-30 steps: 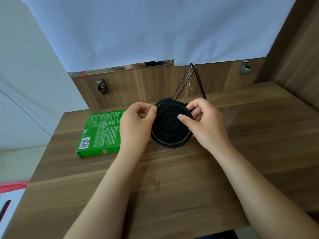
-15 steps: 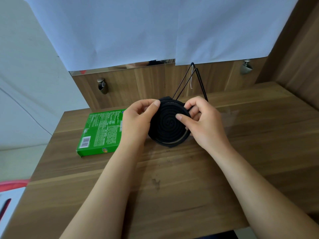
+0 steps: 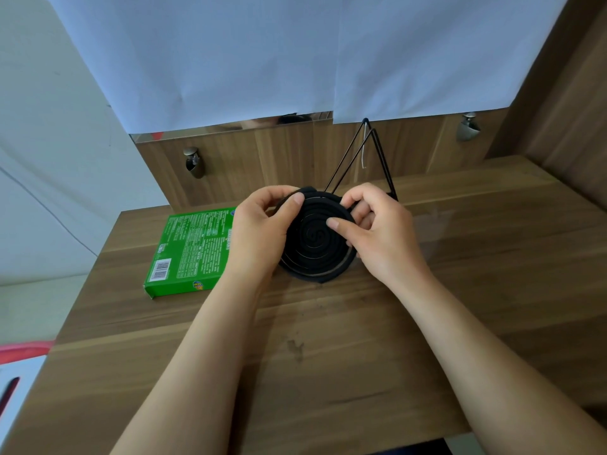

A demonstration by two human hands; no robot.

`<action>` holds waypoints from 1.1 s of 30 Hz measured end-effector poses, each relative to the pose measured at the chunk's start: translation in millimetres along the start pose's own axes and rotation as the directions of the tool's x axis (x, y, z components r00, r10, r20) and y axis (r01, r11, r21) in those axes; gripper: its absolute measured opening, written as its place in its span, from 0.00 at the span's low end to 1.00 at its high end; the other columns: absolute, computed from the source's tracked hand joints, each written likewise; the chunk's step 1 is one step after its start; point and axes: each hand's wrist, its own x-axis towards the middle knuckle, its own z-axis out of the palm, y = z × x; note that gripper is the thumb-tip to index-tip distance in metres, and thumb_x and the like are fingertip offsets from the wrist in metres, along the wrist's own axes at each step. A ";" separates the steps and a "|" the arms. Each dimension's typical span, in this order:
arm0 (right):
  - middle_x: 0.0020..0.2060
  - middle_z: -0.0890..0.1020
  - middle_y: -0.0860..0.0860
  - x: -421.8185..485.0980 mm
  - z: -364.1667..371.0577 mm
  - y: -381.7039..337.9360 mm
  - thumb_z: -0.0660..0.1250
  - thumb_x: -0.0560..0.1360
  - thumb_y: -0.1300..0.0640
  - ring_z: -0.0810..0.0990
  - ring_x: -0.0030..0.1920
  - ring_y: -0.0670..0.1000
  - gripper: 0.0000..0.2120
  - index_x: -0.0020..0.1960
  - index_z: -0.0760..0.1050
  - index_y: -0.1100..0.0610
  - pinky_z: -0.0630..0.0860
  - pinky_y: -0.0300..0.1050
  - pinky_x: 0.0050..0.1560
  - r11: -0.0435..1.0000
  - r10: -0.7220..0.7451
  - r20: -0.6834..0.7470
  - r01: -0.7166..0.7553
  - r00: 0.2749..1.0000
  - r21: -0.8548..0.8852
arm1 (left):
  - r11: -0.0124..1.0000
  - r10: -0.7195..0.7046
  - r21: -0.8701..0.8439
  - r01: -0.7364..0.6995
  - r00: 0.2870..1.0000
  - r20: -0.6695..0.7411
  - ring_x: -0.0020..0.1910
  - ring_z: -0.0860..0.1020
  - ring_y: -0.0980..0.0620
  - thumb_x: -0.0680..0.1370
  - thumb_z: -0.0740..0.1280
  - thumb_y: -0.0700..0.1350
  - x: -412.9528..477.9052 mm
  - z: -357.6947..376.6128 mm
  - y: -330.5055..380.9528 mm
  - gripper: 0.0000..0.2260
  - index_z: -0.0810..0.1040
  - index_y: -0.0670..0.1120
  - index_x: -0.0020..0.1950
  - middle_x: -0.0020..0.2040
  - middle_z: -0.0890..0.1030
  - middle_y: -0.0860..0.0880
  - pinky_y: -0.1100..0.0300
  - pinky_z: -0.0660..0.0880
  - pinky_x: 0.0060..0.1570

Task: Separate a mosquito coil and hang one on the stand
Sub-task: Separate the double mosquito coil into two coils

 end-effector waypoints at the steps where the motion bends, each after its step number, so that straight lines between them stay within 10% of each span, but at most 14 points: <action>1: 0.32 0.78 0.51 0.0 0.3 -0.1 0.75 0.71 0.56 0.81 0.33 0.52 0.09 0.45 0.75 0.48 0.80 0.52 0.36 1.000 0.003 0.003 -0.003 1.000 -0.001 | 1.000 -0.013 -0.006 0.013 1.000 0.002 0.39 0.84 0.54 0.77 0.71 0.41 0.6 -0.4 -0.5 0.03 0.83 0.48 0.46 0.40 0.86 0.50 0.60 0.80 0.41; 33: 0.38 0.80 0.42 2.0 -1.9 3.3 0.78 0.67 0.56 0.78 0.38 0.41 0.12 0.43 0.75 0.47 0.74 0.33 0.39 0.989 0.144 -0.063 -0.144 0.988 -0.008 | 0.973 -0.206 -0.092 0.214 0.975 0.084 0.42 0.84 0.46 0.75 0.65 0.31 0.1 -5.8 3.0 0.10 0.82 0.45 0.48 0.43 0.86 0.45 0.54 0.82 0.41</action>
